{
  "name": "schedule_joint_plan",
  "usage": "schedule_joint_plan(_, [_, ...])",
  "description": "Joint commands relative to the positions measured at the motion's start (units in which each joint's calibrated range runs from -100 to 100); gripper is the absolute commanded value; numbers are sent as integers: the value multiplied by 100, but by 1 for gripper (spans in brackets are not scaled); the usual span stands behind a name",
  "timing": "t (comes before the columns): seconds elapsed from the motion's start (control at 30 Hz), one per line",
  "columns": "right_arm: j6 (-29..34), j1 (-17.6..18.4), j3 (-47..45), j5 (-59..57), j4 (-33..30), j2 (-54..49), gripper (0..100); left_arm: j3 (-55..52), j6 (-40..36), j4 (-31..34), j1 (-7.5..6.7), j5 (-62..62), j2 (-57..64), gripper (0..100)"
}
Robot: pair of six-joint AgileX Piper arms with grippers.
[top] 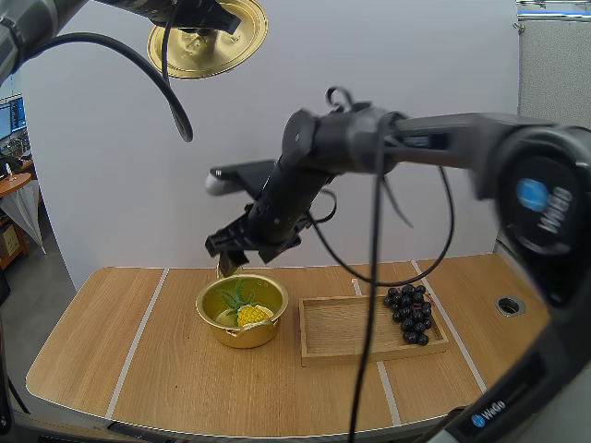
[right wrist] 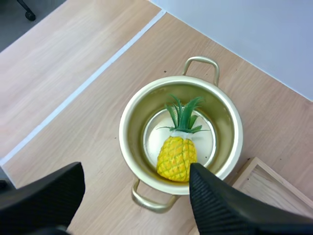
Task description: Open the pot, put the pineapple inside, and close it
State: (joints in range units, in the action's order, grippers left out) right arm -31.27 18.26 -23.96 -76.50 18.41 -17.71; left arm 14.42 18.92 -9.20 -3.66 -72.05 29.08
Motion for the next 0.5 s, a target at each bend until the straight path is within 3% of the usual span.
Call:
schedule_joint_plan(0.0, [251,-13,-17,-1027,-209,-1271,100,60,-54,30,-20,187,41,0])
schedule_joint_plan(0.27, [526,-13,-17,-2275,-328,-2861,100,60,-54,30,-20,187,41,0])
schedule_joint_plan(0.47, [695,-13,-17,-2350,-406,-3971,100,60,-54,30,-20,187,41,0])
